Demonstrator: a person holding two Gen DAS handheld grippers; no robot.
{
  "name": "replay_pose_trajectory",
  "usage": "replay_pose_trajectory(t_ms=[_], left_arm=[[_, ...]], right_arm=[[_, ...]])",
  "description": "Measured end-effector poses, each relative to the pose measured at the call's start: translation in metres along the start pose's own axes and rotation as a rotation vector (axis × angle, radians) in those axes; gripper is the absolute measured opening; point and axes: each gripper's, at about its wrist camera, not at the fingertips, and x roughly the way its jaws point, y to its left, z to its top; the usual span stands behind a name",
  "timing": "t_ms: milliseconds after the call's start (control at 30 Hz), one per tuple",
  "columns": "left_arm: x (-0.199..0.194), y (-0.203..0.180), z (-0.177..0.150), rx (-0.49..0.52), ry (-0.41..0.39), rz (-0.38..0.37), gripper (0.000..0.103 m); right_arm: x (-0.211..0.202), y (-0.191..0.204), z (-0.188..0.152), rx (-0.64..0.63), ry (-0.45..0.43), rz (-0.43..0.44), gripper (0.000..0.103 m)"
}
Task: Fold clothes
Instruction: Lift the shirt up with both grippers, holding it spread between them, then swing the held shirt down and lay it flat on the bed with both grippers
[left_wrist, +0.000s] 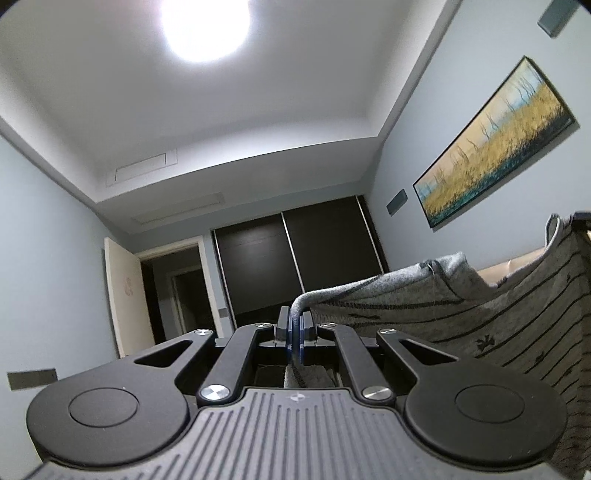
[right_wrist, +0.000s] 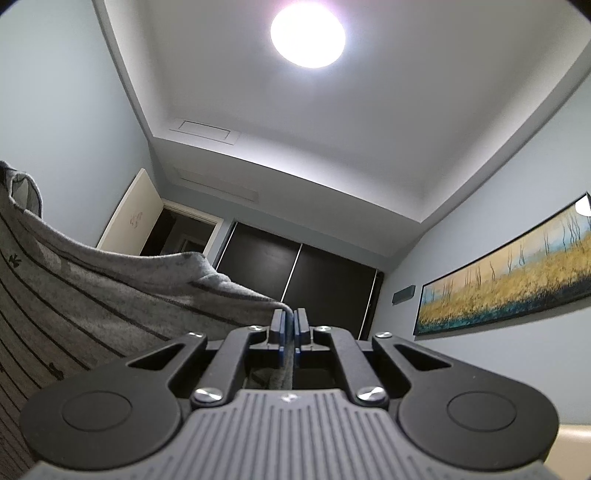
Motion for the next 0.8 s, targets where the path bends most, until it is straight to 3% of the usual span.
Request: replay_pose_trajectory(t_ms=[200, 433, 633, 800], left_arm=[[0.026, 0.0, -0.001, 0.009, 0.021, -0.005, 0.002], [0.094, -0.002, -0.038, -0.026, 0.153, -0.042, 0.002], [0.175, -0.035, -0.102, 0.022, 0.353, -0.085, 0.002], [0.224, -0.042, -0.185, 0.034, 0.545, -0.064, 0.002]], right_arm=[[0.021, -0.004, -0.002, 0.004, 0.018, 0.003, 0.006], [0.079, -0.01, -0.032, 0.028, 0.088, -0.026, 0.005], [0.147, -0.009, -0.093, 0.127, 0.308, 0.052, 0.005], [0.188, 0.025, -0.189, 0.205, 0.594, 0.213, 0.008]])
